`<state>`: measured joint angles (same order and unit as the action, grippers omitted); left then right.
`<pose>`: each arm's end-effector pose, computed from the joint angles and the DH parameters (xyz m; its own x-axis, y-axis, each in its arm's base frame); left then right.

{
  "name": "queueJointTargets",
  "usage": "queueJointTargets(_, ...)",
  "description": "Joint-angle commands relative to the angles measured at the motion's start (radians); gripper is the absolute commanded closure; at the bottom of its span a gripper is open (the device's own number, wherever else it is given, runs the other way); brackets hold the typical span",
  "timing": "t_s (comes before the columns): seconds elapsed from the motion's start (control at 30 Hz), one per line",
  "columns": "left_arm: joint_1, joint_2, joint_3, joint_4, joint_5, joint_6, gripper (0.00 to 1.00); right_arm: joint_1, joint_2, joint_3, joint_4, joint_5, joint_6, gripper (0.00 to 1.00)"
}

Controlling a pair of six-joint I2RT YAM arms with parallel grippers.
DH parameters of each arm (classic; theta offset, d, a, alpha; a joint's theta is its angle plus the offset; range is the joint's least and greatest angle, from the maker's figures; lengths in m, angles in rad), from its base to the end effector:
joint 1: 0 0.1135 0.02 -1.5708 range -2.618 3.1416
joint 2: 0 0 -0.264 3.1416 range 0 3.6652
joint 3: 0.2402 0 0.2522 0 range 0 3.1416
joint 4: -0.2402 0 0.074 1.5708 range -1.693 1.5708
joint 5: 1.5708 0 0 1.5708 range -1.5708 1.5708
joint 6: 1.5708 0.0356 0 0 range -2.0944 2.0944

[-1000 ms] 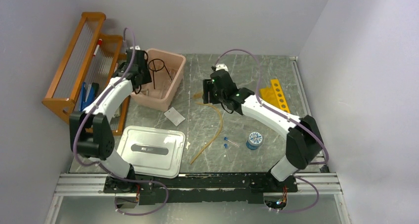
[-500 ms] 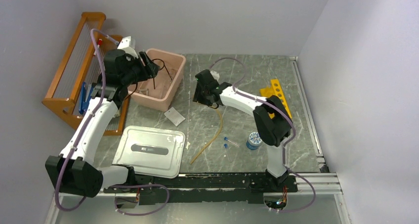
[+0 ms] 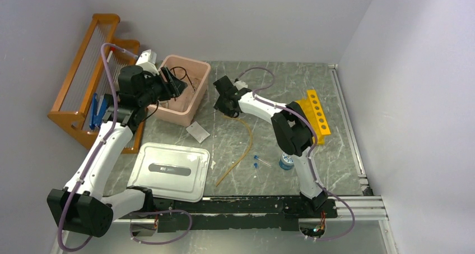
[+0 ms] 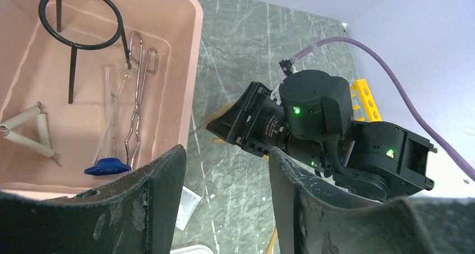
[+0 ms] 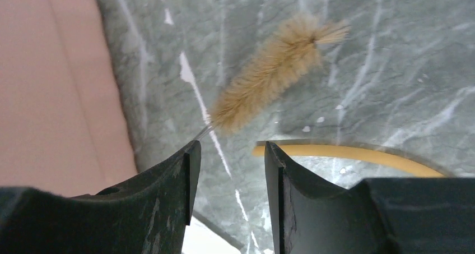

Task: Organize the chemistry lab equipment

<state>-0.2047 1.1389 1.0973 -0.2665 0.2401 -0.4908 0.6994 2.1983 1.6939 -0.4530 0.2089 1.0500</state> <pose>0.2530 -0.0612 0.3701 -0.4595 -0.3722 -0.8064 0.2299 0.8272 -0.5127 0.3729 0.3041 0.1724 -0.7784 0.4541 -0.4335 0.2749 0.8673 0.4150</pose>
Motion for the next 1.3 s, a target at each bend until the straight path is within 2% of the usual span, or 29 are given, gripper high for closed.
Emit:
queueJointTargets(0.0, -0.019, -0.012, 0.003, -0.025, -0.061, 0.003, 0.40, 0.003, 0.027, 0.010, -0.068, 0.138, 0.087, 0.51)
queueJointTargets(0.17, -0.045, -0.020, 0.048, -0.110, -0.220, 0.047, 0.39, 0.002, 0.057, 0.028, -0.080, 0.244, 0.018, 0.52)
queueJointTargets(0.4, -0.070, -0.025, 0.050, -0.111, -0.231, 0.077, 0.40, -0.044, 0.058, 0.051, -0.107, 0.317, -0.154, 0.60)
queueJointTargets(0.47, -0.077, -0.025, 0.053, -0.116, -0.238, 0.083, 0.40, -0.056, 0.030, 0.036, -0.062, 0.269, -0.228, 0.60)
queueJointTargets(0.57, -0.085, -0.021, 0.060, -0.123, -0.239, 0.091, 0.40, -0.054, -0.003, 0.020, 0.041, 0.141, -0.341, 0.56)
queueJointTargets(0.67, -0.090, -0.014, 0.071, -0.125, -0.271, 0.095, 0.40, -0.028, 0.016, 0.090, 0.030, 0.083, -0.360, 0.47)
queueJointTargets(0.87, -0.096, -0.010, 0.088, -0.133, -0.287, 0.099, 0.40, 0.030, 0.086, 0.198, -0.015, 0.144, -0.318, 0.30)
queueJointTargets(1.07, -0.096, -0.006, 0.103, -0.134, -0.277, 0.098, 0.41, 0.048, 0.187, 0.336, -0.153, 0.306, -0.250, 0.28)
queueJointTargets(1.27, -0.098, -0.004, 0.107, -0.133, -0.279, 0.097, 0.41, 0.048, 0.184, 0.286, -0.085, 0.279, -0.277, 0.32)
